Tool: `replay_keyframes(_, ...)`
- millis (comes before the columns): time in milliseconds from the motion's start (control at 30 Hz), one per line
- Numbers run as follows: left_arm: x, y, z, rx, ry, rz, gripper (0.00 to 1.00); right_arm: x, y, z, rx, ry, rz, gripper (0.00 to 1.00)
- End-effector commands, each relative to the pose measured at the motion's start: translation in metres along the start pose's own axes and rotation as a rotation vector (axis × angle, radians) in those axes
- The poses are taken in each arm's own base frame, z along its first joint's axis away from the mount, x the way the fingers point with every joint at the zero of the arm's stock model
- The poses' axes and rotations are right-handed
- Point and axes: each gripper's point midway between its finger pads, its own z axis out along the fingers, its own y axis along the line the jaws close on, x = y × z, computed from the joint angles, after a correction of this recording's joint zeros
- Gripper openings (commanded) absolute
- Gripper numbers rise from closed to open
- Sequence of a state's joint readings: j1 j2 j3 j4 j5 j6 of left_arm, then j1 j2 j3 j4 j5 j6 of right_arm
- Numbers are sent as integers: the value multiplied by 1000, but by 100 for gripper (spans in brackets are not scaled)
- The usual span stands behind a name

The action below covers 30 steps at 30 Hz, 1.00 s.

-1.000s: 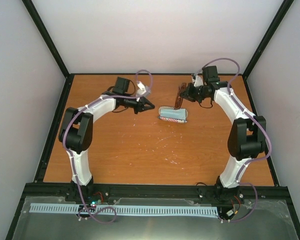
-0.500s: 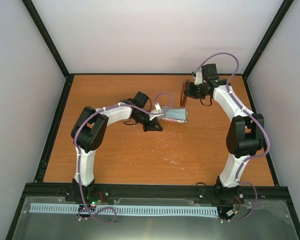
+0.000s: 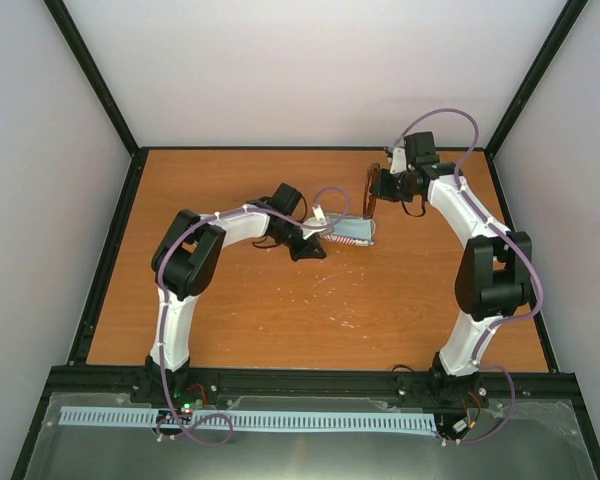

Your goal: Organize the sunglasses

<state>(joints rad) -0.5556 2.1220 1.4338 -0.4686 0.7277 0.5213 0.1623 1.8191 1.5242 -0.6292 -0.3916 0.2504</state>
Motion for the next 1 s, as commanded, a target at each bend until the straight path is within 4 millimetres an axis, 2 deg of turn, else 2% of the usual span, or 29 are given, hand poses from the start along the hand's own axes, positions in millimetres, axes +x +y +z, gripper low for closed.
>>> replay_keyframes(0, -16, 20, 4, -68, -24, 25, 1, -11, 10, -19, -7, -66, -45, 3)
replay_keyframes(267, -12, 39, 12, -129, -2, 37, 1, -1, 6, -22, 15, -40, -69, 3)
replay_keyframes(633, -43, 73, 4, -248, -57, 76, 1, 19, 6, -17, -16, 9, -82, 3)
replay_keyframes(967, -57, 100, 4, -305, -75, 104, 2, 44, 11, -1, -87, 107, -83, 3)
